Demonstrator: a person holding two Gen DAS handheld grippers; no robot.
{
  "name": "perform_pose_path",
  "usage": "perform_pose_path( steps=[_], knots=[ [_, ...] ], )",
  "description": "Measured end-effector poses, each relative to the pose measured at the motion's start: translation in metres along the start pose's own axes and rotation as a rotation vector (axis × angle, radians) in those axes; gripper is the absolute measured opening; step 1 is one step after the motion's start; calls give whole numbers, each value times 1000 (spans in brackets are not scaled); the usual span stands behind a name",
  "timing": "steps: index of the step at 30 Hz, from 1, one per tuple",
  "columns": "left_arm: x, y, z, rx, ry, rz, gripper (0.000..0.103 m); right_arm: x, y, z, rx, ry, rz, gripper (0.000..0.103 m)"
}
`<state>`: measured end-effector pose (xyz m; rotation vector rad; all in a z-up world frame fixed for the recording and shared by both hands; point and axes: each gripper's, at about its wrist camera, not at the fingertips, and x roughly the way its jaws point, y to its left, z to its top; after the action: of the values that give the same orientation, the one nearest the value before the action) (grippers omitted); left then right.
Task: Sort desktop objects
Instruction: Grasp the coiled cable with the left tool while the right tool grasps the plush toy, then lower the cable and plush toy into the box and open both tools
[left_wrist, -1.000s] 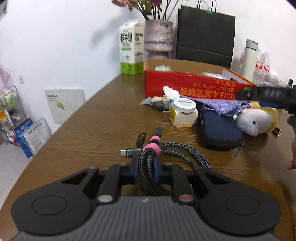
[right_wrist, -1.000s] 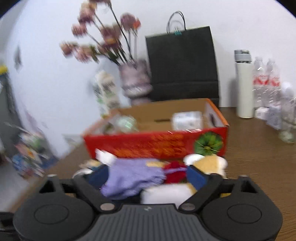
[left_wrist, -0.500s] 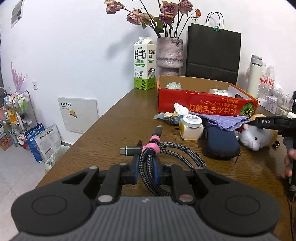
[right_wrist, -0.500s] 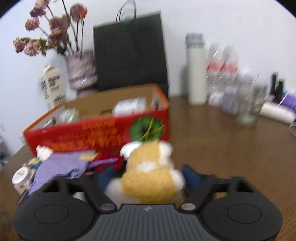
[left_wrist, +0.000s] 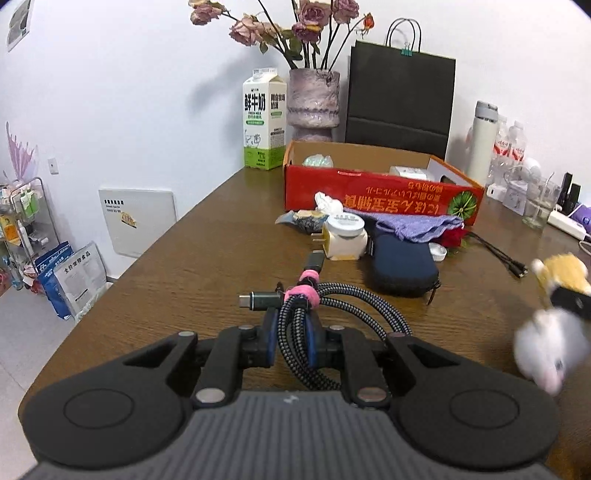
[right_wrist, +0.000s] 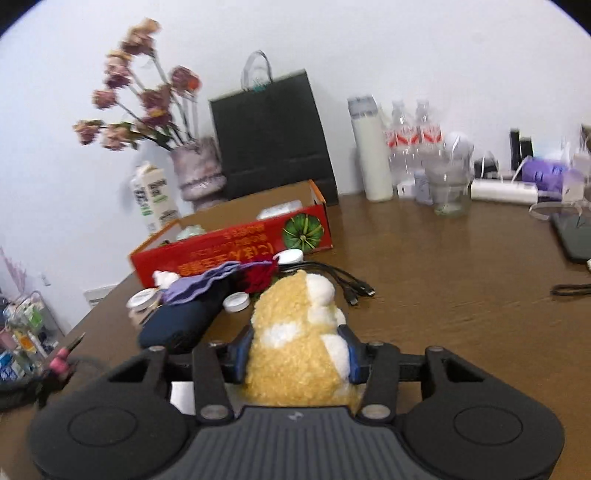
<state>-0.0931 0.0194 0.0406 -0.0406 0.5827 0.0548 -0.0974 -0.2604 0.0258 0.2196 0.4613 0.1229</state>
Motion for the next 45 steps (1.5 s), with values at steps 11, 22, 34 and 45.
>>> perform_pose_path(
  steps=[11, 22, 34, 45],
  knots=[
    [-18, 4, 17, -18, -58, 31, 16, -55, 2, 6, -30, -218, -11, 46],
    [8, -11, 95, 9, -197, -1, 16, -21, 11, 65, -71, -281, 25, 46],
    [155, -73, 208, 40, -162, -55, 16, 174, 28, 190, -68, -141, -15, 46],
    [304, -85, 184, 75, 177, -21, 17, 331, 50, 160, -223, 286, -228, 48]
  ],
)
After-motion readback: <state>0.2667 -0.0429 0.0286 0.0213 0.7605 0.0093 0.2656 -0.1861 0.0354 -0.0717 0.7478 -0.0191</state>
